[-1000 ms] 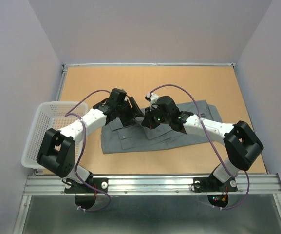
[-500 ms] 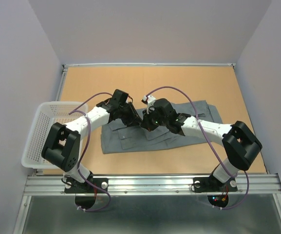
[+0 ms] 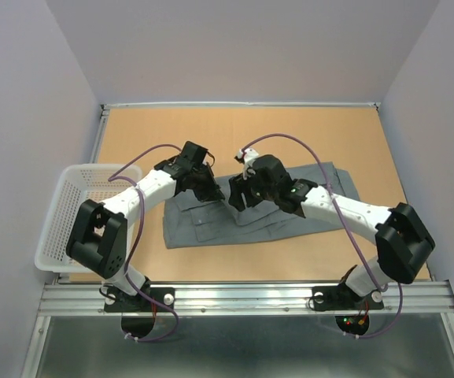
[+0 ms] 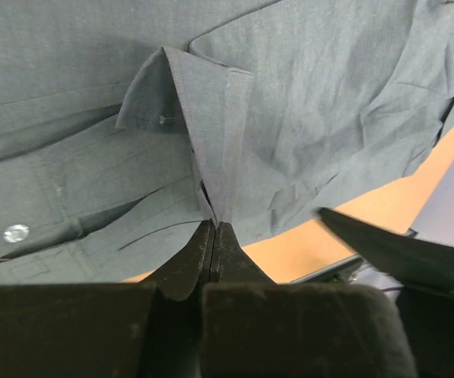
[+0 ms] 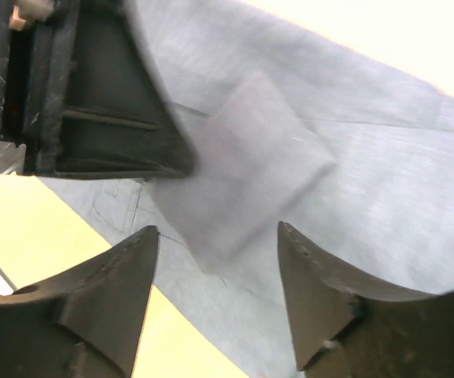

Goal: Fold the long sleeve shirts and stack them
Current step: Fold the shirt

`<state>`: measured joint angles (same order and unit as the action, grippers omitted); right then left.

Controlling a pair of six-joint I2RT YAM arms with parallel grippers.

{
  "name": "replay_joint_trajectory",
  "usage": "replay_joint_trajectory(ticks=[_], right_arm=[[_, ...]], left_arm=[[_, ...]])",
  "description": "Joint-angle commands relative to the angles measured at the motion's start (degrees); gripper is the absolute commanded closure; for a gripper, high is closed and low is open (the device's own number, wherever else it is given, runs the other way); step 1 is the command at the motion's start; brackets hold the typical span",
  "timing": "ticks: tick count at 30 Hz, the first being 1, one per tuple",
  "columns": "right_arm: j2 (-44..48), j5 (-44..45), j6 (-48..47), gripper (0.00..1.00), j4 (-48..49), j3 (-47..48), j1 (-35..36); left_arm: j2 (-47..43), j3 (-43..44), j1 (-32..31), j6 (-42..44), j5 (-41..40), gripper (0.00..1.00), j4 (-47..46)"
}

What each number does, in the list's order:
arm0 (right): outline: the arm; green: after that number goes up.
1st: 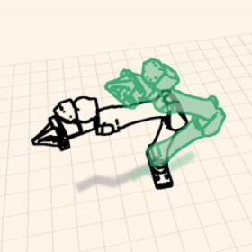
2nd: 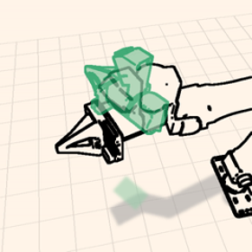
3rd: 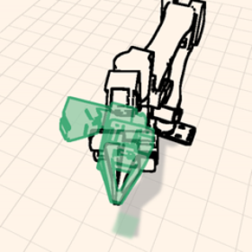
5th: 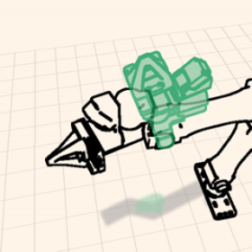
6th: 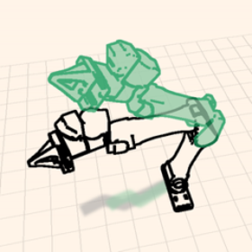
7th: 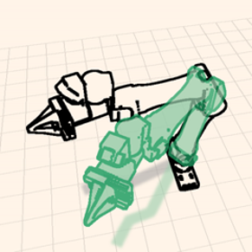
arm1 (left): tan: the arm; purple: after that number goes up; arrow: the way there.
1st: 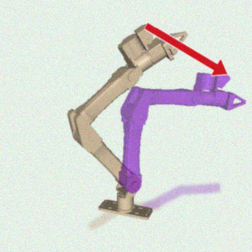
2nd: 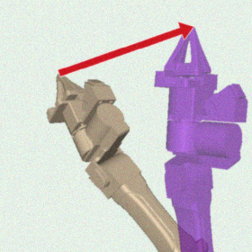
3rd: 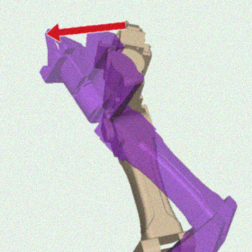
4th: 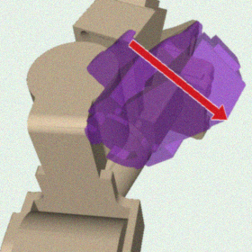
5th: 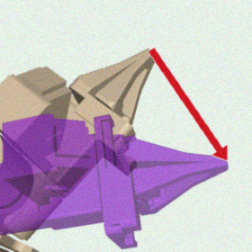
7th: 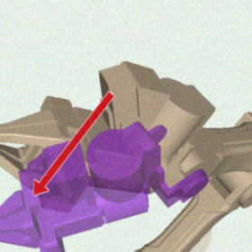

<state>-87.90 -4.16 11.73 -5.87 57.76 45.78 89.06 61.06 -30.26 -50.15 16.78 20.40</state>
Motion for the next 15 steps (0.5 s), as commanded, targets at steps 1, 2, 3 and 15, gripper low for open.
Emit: replay_joint_trajectory(ticks=[1, 2, 3, 15], right_arm=[[6.42, 8.82, -0.04, 0.31, -8.61, 7.54, -4.98], [6.86, 9.26, 0.31, 0.31, -9.76, 8.07, -6.48], [7.12, 10.39, 0.75, 0.31, -10.82, 8.68, -8.06], [0.54, 10.32, 10.24, 0.33, -15.23, 12.02, -30.39]], left_arm=[[-4.94, 3.10, 0.12, 6.11, -2.72, 1.00, 5.25], [-5.55, 3.19, 0.11, 7.07, -2.10, 1.00, 5.78], [-5.91, 3.02, 0.11, 8.04, -1.49, 1.00, 6.14], [-16.79, -4.79, -3.75, 1.21, 3.44, 1.00, 2.45]])
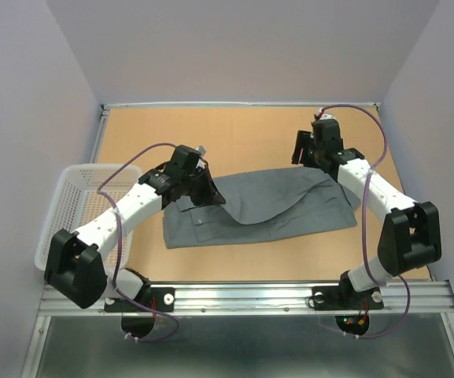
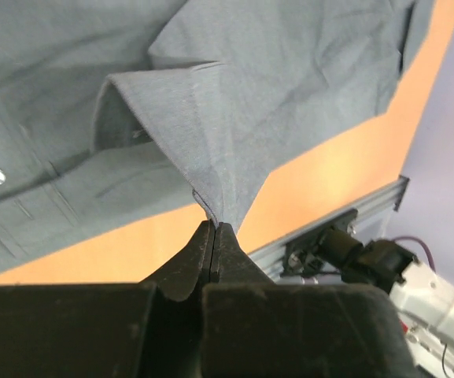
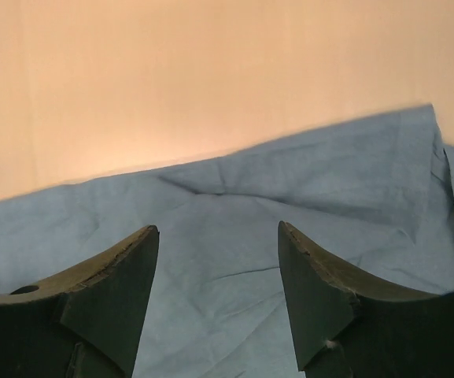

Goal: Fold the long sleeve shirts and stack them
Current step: Fold the shirt

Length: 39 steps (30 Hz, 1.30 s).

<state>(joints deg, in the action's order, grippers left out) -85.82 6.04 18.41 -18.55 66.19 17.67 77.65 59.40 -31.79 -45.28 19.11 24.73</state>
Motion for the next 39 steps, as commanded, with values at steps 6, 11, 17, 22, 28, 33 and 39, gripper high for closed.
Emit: replay_joint_trajectory(ticks=[6, 11, 17, 22, 28, 33, 39], right_arm=[[-4.78, -1.38, 7.59, 0.33, -2.55, 4.73, -5.01], [-6.55, -1.92, 8.31, 0.33, -2.46, 5.17, -5.28], [-6.99, -1.03, 7.25, 0.33, -2.46, 5.26, -5.45], [-7.61, -1.12, 7.78, 0.33, -2.46, 4.30, -5.45], [-9.54, -0.51, 8.13, 0.33, -2.46, 3.42, -5.45], [-10.77, -0.77, 7.43, 0.33, -2.55, 4.82, -5.45], [-10.42, -2.53, 6.46, 0.34, -2.81, 4.74, -5.54]], left_arm=[[-11.28, -7.45, -7.83, -12.98, -2.49, 1.00, -4.61], [-14.97, -7.98, -13.64, -18.35, -6.98, 1.00, -3.55], [-17.79, -10.88, -20.06, -23.28, -8.57, 1.00, -3.02], [-17.62, -11.06, -23.14, -23.80, -8.92, 1.00, -2.15], [-16.65, -8.52, -24.98, -24.42, -8.83, 1.00, -2.93], [-13.06, -2.38, -27.53, -22.93, -7.69, 1.00, -3.64], [-6.99, 3.88, -31.31, -20.29, -5.31, 1.00, -4.52]])
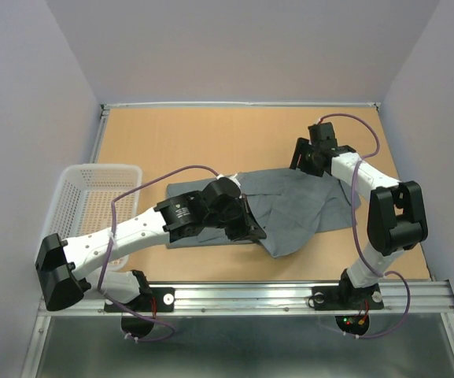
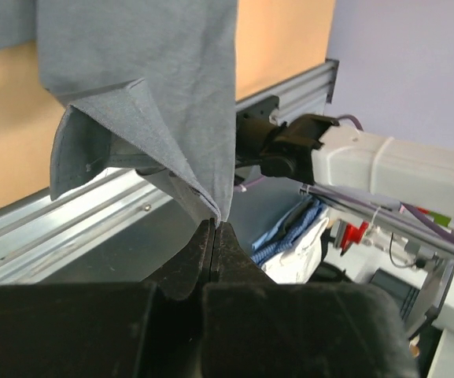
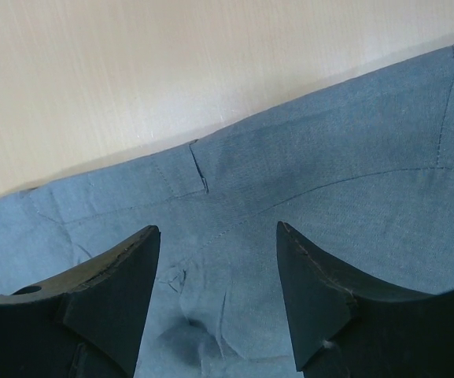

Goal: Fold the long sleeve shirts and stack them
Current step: Fold the shirt

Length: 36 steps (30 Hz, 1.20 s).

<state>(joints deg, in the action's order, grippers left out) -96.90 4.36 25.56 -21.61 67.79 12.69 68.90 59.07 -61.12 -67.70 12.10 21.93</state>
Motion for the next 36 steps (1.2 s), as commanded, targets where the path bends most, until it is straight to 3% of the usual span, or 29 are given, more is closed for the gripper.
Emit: replay_joint_trajectory(ticks=[1, 19, 25, 30, 36], right_arm=[[0.58, -1.28, -0.60, 0.34, 0.16, 2.88, -0.47], [-3.47, -3.57, 0.19, 0.35, -1.86, -0.91, -0.47], [-3.91, -3.04, 0.10, 0.35, -3.44, 0.50, -0.47], [-0.58, -1.29, 0.72, 0.34, -4.32, 1.38, -0.47], [7.76, 3.98, 1.95, 0.34, -4.32, 1.91, -0.47]], left_arm=[[2.11, 5.08, -2.50, 2.14, 1.44, 1.00, -1.81], [8.70, 10.71, -7.70, 3.54, 2.93, 1.00, -4.88], [16.60, 22.81, -7.70, 10.39, 5.20, 1.00, -2.52], [23.19, 28.55, -8.05, 14.00, 9.52, 1.00, -1.54], [24.61, 32.50, -8.31, 17.15, 10.92, 1.00, -1.72]])
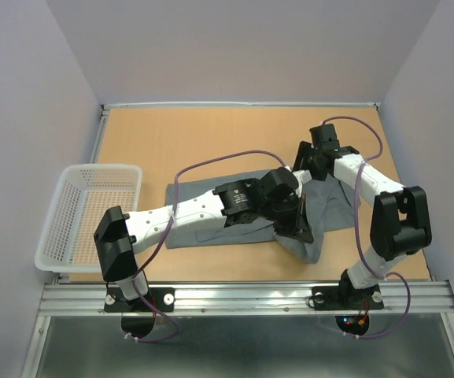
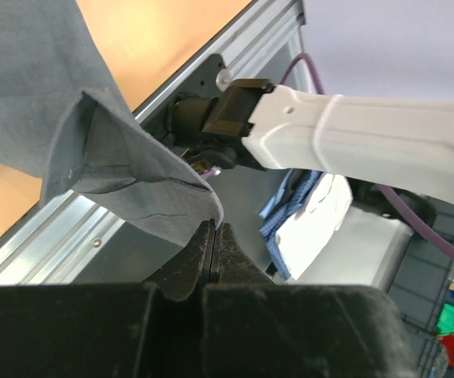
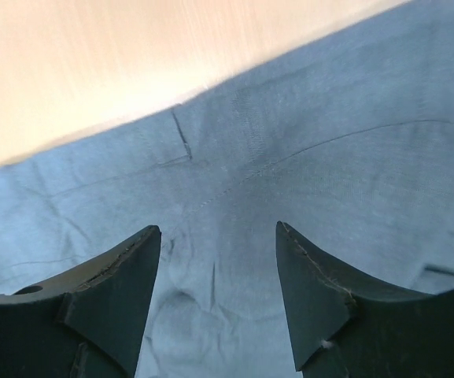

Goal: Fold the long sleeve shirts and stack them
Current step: Fold the shirt

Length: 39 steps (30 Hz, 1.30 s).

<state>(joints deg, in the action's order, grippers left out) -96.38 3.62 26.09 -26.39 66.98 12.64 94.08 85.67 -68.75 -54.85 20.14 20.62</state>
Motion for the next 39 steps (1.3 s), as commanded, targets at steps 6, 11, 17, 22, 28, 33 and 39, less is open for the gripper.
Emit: replay_joint_trajectory(ticks=[6, 11, 17, 22, 28, 33, 39], right_arm=[[11.38, 7.72, 2.04, 0.34, 0.55, 2.81, -0.43], [15.60, 8.60, 2.13, 0.33, 0.38, 1.31, -0.43], [19.73, 6.85, 0.64, 0.33, 0.29, -1.49, -0.43], [21.32, 4.04, -1.12, 0.33, 0.03, -3.96, -0.43], [22.55, 0.69, -2.61, 0.33, -0.15, -6.69, -0.43], [23.43, -0.27, -5.08, 0.34, -0.50, -8.62, -0.43], [25.01, 2.53, -4.47, 0.39, -1.56, -12.66, -0.43]], left_arm=[[-1.36, 7.23, 1.16, 4.85, -1.06, 1.00, 2.66], [-7.32, 1.36, 7.65, 0.37, -6.86, 1.00, 2.14], [-14.01, -5.95, 19.34, -3.34, -11.17, 1.00, -0.05], [-14.46, -8.23, 28.82, -1.76, -12.93, 1.00, 1.26], [-10.86, -8.76, 36.05, 0.71, -12.50, 1.00, 3.98], [-7.78, -8.24, 38.16, 3.25, -11.53, 1.00, 5.04], [-4.97, -9.38, 40.97, 7.03, -8.55, 1.00, 6.80]])
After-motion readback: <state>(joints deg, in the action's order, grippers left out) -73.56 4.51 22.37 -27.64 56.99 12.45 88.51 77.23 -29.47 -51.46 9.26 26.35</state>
